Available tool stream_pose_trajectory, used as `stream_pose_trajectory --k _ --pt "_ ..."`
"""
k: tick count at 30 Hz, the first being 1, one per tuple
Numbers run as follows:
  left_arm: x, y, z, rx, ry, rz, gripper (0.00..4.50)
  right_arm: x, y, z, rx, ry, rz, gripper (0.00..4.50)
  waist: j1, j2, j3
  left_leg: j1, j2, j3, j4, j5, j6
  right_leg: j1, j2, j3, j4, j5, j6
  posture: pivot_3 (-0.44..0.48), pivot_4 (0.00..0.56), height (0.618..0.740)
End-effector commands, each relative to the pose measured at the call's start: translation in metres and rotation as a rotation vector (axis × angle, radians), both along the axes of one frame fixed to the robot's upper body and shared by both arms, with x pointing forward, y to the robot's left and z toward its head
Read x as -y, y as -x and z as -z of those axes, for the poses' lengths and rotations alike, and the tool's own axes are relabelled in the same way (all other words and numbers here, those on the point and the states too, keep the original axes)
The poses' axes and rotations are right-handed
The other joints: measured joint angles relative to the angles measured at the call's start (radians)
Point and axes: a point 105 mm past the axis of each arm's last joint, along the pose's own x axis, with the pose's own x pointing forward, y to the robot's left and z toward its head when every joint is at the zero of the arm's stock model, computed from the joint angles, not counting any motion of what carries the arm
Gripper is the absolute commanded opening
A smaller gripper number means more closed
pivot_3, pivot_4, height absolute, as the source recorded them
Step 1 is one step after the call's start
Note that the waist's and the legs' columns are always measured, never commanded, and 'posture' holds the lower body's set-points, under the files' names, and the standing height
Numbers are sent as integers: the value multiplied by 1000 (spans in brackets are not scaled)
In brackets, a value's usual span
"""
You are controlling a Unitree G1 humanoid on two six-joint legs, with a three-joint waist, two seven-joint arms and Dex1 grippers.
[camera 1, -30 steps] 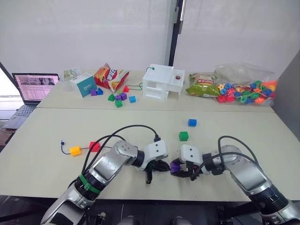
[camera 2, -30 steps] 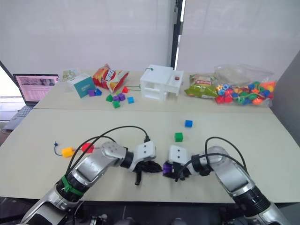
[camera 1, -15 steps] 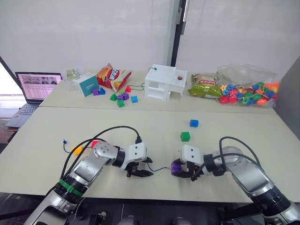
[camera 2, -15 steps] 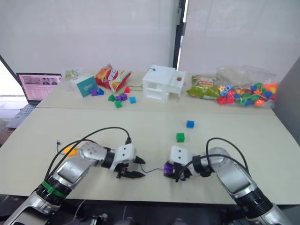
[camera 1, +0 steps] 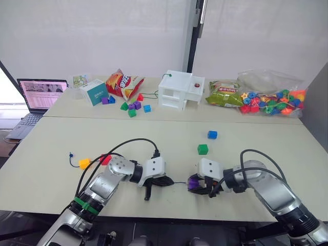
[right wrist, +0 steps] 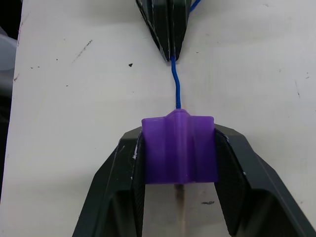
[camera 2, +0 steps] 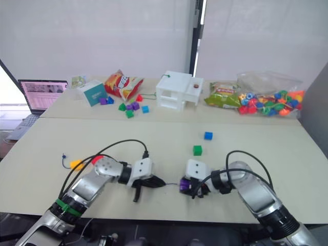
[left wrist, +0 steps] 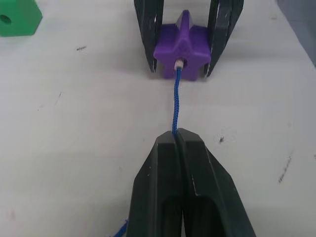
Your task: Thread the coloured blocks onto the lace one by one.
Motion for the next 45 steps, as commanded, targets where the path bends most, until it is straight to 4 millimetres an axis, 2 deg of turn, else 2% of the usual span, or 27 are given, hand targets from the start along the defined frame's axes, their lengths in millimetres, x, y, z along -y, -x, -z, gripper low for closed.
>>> stream_pose_trajectory --k 1,6,15,17,19,24,25,27,30,35,43,45 --pt "13 0 -12 42 21 24 55 3 0 -2 6 6 16 1375 -1 0 0 0 0 0 0 0 0 0 0 0 0 0 0 0 150 740" --pt "25 3 -9 47 23 44 55 -2 -1 -2 12 0 8 1375 -3 0 0 0 0 0 0 0 0 0 0 0 0 0 0 0 150 740" --pt "26 3 -13 27 47 14 55 -5 -3 0 11 6 4 1375 -5 0 0 0 1 0 0 0 0 0 1 0 0 0 0 0 150 740" --pt "23 5 -17 -2 56 19 611 -5 -3 -1 8 -3 12 1375 -5 0 0 0 1 0 0 0 0 0 1 0 0 0 0 0 150 740" --pt "20 8 -21 -20 52 32 1224 -4 -4 -5 15 -23 29 2431 -6 0 0 0 1 0 0 0 0 -1 1 0 0 0 0 0 150 740" --pt "13 12 -29 -10 7 53 2936 3 -3 -21 38 -44 53 4167 -3 0 0 0 1 0 0 0 0 -1 1 1 0 0 0 0 150 740" --pt "12 12 -29 -4 -12 57 3211 5 -2 -24 41 -48 56 4444 -2 0 0 0 0 0 0 0 0 -1 1 0 0 0 0 0 150 740" --pt "14 10 -30 10 -31 58 3860 8 1 -30 46 -54 67 4500 -2 0 0 -1 0 0 0 0 0 -1 0 0 0 0 0 0 150 740" --pt "23 7 -32 29 -32 58 3860 18 7 -37 49 -52 92 4500 3 0 0 -1 0 -1 0 0 0 -1 0 0 0 0 0 0 150 740" --pt "51 10 -23 50 -48 103 3860 43 19 -35 35 -24 174 4500 6 0 0 -1 0 0 0 -1 1 0 0 0 -1 0 0 0 150 740" --pt "61 3 -6 44 -101 127 3860 49 26 -26 30 -15 232 4500 -4 0 0 -1 1 0 0 -1 1 -1 2 1 -1 0 0 0 150 740" --pt "65 0 -2 39 -107 129 3308 48 27 -22 29 -17 239 4500 -1 0 0 -1 1 0 0 -1 1 0 2 1 -1 0 0 0 150 740"
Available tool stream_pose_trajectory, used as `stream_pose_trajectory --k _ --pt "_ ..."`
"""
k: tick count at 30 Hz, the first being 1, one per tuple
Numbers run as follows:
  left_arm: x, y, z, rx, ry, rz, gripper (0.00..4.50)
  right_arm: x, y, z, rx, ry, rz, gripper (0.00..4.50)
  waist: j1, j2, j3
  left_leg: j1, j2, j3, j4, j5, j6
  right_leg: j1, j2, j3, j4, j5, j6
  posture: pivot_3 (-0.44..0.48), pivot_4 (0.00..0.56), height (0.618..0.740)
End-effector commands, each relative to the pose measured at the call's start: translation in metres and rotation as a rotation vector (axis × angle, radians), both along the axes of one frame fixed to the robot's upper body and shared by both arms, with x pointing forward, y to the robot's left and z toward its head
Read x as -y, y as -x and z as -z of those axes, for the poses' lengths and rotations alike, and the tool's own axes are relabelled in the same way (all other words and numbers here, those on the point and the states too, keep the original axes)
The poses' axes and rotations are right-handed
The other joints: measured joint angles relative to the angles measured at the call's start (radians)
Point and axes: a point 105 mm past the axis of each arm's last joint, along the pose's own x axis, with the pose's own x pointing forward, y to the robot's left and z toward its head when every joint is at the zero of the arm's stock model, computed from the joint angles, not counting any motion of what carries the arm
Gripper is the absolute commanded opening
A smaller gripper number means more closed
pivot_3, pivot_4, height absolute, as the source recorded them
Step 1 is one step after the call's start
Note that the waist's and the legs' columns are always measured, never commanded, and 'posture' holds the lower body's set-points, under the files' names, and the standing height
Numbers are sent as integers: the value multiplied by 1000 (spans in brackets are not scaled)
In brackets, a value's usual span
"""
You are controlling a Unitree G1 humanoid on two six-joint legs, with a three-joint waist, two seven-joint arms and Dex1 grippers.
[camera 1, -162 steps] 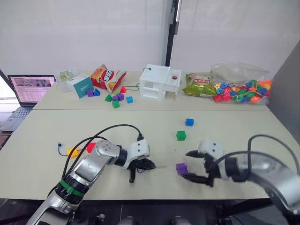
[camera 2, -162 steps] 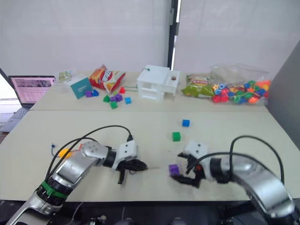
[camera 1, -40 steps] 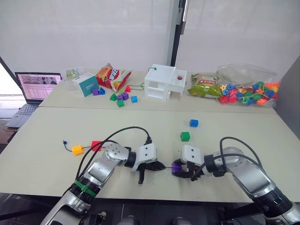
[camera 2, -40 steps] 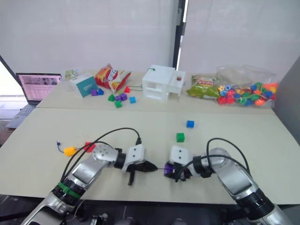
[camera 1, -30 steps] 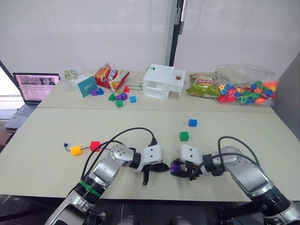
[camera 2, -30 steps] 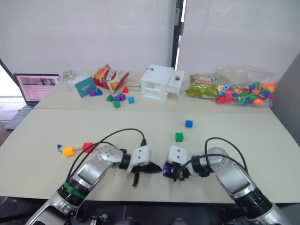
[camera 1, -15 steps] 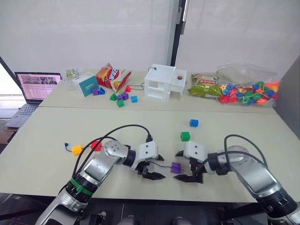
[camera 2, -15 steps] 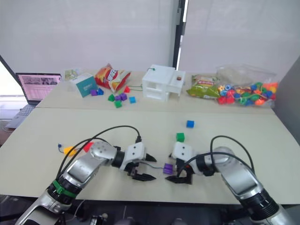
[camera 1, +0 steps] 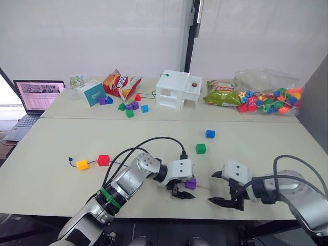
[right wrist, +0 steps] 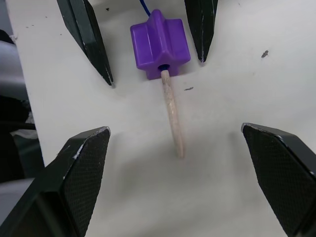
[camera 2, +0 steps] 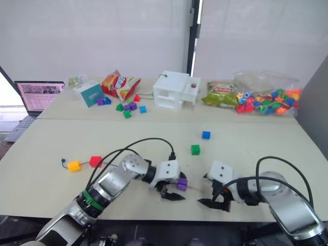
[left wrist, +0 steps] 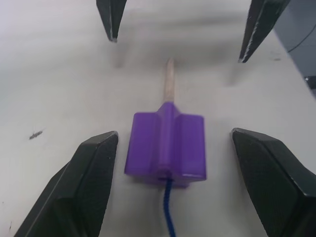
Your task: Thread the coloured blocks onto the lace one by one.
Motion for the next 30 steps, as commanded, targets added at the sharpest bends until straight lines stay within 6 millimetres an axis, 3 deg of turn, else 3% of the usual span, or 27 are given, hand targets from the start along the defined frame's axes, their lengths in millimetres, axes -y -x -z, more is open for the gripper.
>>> stream_pose_trajectory --k 1,6,13,20,27,30 --pt "8 -3 0 19 -2 24 3015 -5 1 -5 40 -19 2 4500 5 0 0 0 0 0 0 0 0 0 0 0 0 0 0 0 150 740" --pt "7 -1 2 11 -11 47 1424 -8 1 -1 38 -25 6 4500 5 0 0 0 0 0 1 0 0 0 -1 0 0 0 0 0 150 740" --pt "3 1 5 12 -19 54 1399 -9 -8 10 34 -22 2 4500 1 0 0 0 0 0 1 0 0 1 0 0 0 0 0 0 150 740" --pt "1 0 5 15 -22 47 1399 1 -9 26 11 1 5 2328 1 0 0 1 0 0 1 0 0 1 0 0 0 0 0 0 150 740" --pt "-3 1 5 12 -21 41 1399 7 -10 27 16 -1 18 13 1 0 0 2 0 0 1 0 0 2 0 0 0 0 0 0 150 740" --pt "-7 2 4 11 -17 35 1399 4 -12 24 25 -22 15 0 1 0 0 2 0 0 1 0 0 3 0 0 0 0 0 0 150 740"
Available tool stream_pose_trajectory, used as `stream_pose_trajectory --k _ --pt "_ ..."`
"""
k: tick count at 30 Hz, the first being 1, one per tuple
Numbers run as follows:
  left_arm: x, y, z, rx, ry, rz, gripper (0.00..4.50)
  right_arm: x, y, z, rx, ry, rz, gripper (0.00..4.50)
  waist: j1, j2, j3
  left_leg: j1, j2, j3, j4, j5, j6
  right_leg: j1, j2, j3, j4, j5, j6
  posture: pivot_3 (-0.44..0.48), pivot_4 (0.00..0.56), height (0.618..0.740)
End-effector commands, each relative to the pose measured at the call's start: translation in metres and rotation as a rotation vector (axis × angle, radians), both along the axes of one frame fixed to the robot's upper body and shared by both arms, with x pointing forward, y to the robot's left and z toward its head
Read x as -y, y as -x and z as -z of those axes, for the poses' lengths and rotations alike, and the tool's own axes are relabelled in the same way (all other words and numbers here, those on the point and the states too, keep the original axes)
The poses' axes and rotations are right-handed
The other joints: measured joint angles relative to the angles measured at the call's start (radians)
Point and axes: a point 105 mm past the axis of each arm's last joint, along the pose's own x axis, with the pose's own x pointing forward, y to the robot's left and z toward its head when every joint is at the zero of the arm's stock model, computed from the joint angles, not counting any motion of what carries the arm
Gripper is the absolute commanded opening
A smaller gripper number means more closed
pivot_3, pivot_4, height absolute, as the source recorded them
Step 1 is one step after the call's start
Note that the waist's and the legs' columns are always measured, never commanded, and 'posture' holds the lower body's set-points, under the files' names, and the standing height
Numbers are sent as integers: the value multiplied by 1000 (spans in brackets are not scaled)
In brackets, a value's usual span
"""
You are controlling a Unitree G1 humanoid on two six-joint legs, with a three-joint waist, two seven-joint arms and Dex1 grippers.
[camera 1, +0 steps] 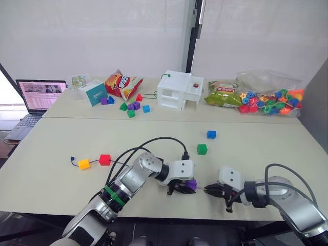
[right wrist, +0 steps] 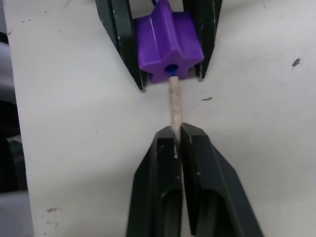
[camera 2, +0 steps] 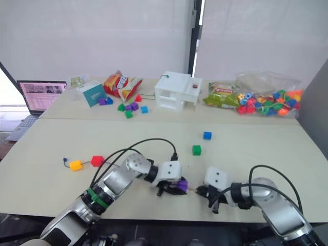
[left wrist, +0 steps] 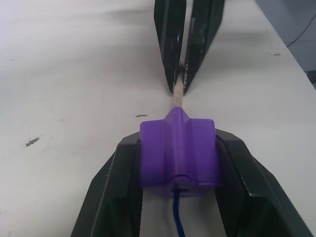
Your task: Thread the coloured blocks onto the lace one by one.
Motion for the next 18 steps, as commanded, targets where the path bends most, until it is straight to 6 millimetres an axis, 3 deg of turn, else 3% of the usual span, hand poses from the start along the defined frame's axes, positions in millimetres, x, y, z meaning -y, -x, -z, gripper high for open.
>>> stream_pose_trajectory --k 1,6,12,18 --pt "-8 2 0 -5 -3 -5 1399 7 -7 -3 14 1 46 0 0 0 0 0 0 0 0 0 0 0 0 0 0 0 0 0 150 740" --pt "-39 -2 -4 -4 -9 -47 1399 -6 -7 -15 34 -28 -3 0 -5 0 0 0 1 0 -1 0 0 -2 1 1 1 0 0 0 150 740" --pt "-167 -33 2 9 -223 -277 1399 -21 -4 -30 49 -13 -91 0 -26 0 0 2 2 0 -3 0 0 -2 2 1 1 0 -2 0 150 740" --pt "-261 -39 7 18 -407 -452 1399 -26 -6 -36 58 -7 -122 0 -26 1 0 5 2 0 -3 0 0 -1 1 1 1 -1 -2 0 150 740"
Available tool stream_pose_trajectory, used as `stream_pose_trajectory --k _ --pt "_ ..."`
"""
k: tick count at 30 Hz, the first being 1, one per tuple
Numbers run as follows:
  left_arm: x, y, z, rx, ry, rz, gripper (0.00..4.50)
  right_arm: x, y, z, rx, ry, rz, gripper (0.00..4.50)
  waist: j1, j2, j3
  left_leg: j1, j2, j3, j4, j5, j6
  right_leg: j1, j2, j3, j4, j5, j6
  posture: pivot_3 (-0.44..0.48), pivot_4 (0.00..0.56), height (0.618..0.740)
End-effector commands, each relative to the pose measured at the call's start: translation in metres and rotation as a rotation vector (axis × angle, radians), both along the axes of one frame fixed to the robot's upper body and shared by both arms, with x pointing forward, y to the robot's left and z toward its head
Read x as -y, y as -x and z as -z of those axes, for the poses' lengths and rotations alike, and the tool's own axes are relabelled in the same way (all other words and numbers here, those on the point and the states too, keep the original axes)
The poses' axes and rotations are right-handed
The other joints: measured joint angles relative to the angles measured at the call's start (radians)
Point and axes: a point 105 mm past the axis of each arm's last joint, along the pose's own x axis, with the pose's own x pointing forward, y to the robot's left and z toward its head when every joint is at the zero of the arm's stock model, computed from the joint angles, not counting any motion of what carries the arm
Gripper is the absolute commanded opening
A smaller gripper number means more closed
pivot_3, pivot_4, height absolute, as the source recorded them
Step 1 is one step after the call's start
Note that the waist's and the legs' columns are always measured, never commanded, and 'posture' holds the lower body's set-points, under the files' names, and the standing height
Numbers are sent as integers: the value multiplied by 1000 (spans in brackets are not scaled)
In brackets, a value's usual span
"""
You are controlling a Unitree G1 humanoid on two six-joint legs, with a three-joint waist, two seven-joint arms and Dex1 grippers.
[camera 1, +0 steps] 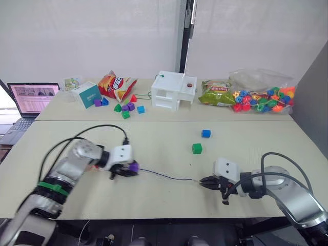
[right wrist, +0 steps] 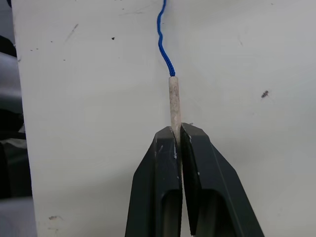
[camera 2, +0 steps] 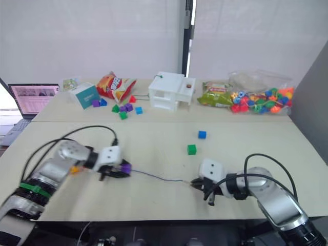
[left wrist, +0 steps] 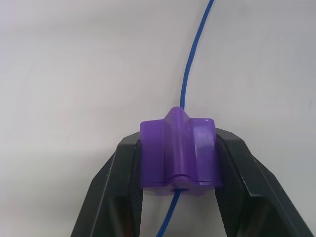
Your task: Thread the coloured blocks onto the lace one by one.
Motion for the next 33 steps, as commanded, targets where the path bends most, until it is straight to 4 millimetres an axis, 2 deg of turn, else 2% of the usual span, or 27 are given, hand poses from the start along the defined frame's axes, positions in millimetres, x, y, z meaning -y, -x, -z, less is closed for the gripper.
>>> stream_pose_trajectory --k 1,4,6,8,11,12,15,17,19,21,25,27,33 --pt "-64 8 27 -72 -187 -138 1399 -4 0 -10 33 -1 -30 0 -1 0 0 0 0 0 0 0 0 0 0 0 0 0 0 0 150 740" --pt "-68 6 21 -44 -149 -153 1399 -4 -3 -11 37 0 -34 0 -1 2 -1 0 0 1 0 0 0 0 0 0 1 0 0 0 150 740" --pt "-55 3 12 -35 -61 -144 1399 -6 -4 -11 39 -3 -43 0 0 2 -1 0 0 1 0 0 0 -1 0 0 1 0 0 0 150 740" --pt "-44 8 6 -83 7 -129 2434 -9 -4 -12 41 -1 -54 0 1 2 -1 -1 0 1 0 0 0 -1 -1 0 1 0 0 0 150 740" --pt "-37 10 -2 -78 29 -112 3391 -11 -5 -13 41 1 -61 0 1 2 -1 -2 0 1 0 0 0 -2 -1 0 1 0 0 0 150 740" --pt "-26 7 -13 -58 72 -99 3726 -14 -7 -14 43 -1 -62 0 2 2 -1 -3 0 1 0 0 0 -2 -1 0 1 0 0 0 150 740" --pt "-1 5 -36 -44 183 -66 3726 -21 -11 -16 49 -2 -66 0 9 1 0 -8 -1 1 2 0 0 -5 -1 -1 1 0 1 0 150 740" --pt "30 14 -45 -54 253 12 3726 -27 -12 -13 44 16 -82 0 13 -1 1 -9 -1 0 3 0 0 -5 -2 -2 1 1 1 0 150 740" --pt "61 31 -42 -83 285 110 3726 -33 -14 -11 43 27 -96 0 15 -2 1 -9 -1 0 3 0 0 -5 -2 -2 1 1 1 0 150 740" --pt "78 41 -39 -101 300 149 3726 -37 -15 -11 43 27 -98 0 14 -2 1 -9 -1 0 3 0 0 -5 -2 -1 0 1 1 0 150 740" --pt "130 46 -24 -86 369 184 3726 -44 -16 -11 44 40 -127 0 18 -2 1 -9 -1 0 3 0 0 -5 -2 -1 0 1 1 0 150 740" --pt "143 46 -20 -81 373 189 3726 -46 -16 -11 46 44 -135 0 22 -2 1 -9 -2 0 3 0 0 -5 -2 -1 0 1 1 0 150 740" --pt "159 49 -11 -132 380 201 3726 -48 -15 -13 50 43 -144 0 22 -2 1 -8 -2 0 3 0 0 -5 -1 -1 0 1 1 0 150 740"
